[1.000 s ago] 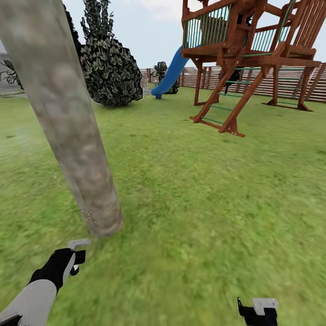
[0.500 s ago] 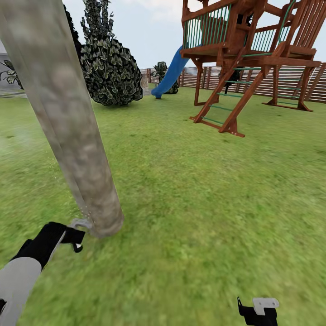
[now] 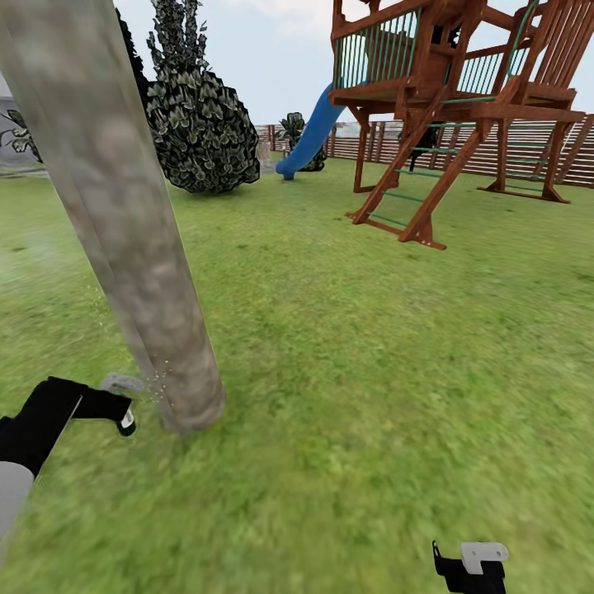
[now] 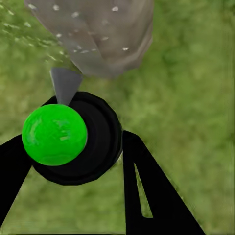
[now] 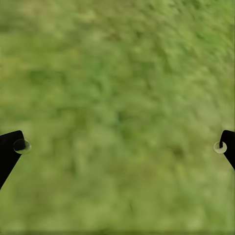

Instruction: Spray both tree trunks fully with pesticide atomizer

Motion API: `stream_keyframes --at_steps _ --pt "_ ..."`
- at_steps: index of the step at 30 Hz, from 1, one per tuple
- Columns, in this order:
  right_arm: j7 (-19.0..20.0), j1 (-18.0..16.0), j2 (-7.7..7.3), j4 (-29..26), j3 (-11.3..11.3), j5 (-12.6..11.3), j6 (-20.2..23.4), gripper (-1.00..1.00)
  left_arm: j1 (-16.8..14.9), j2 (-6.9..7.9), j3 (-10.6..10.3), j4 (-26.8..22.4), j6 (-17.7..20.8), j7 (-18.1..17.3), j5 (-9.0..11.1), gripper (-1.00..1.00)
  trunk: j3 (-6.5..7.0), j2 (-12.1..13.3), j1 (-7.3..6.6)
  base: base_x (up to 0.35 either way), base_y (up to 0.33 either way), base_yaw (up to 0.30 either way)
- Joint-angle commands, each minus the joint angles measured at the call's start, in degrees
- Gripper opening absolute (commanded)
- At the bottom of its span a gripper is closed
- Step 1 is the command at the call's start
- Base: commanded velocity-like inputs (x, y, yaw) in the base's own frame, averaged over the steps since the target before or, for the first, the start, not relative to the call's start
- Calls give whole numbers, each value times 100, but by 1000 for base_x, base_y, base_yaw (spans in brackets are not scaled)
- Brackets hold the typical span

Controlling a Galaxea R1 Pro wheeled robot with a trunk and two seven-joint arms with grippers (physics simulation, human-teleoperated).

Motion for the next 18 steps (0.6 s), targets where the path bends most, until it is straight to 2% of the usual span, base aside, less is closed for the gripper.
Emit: stream_keyframes --at_steps 1,4,6,8,10,12,15,17,18 --pt "-46 -5 -2 11 -20 62 -17 100 10 77 9 -60 39 -152 -45 -100 -5 -2 -1 0 0 0" --pt "-46 -5 -2 11 -20 68 -17 100 56 24 -7 -517 103 -235 -33 -100 -5 -2 -1 0 0 0" --pt "-46 -5 -2 11 -20 66 -17 100 28 19 -35 -683 304 -362 -44 -100 -5 -2 -1 0 0 0" --pt "-46 -5 -2 11 -20 69 -17 100 14 96 -27 -722 502 -494 -71 -100 -5 -2 -1 0 0 0" --pt "-46 -5 -2 11 -20 66 -17 100 14 307 -20 -727 536 -522 -77 -100 -5 -2 -1 0 0 0" --pt "-46 -5 -2 11 -19 63 -17 100 61 405 -43 -728 546 -532 -71 -100 -5 -2 -1 0 0 0" --pt "-46 -5 -2 11 -20 64 -17 100 57 378 -126 -776 555 -538 -51 -100 -5 -2 -1 0 0 0" --pt "-46 -5 -2 11 -20 67 -17 100 8 358 -200 -1021 593 -573 -38 -100 -5 -2 -1 0 0 0" --pt "-46 -5 -2 11 -20 64 -17 100 -7 370 -207 -1136 739 -661 -39 -100 -5 -2 -1 0 0 0"
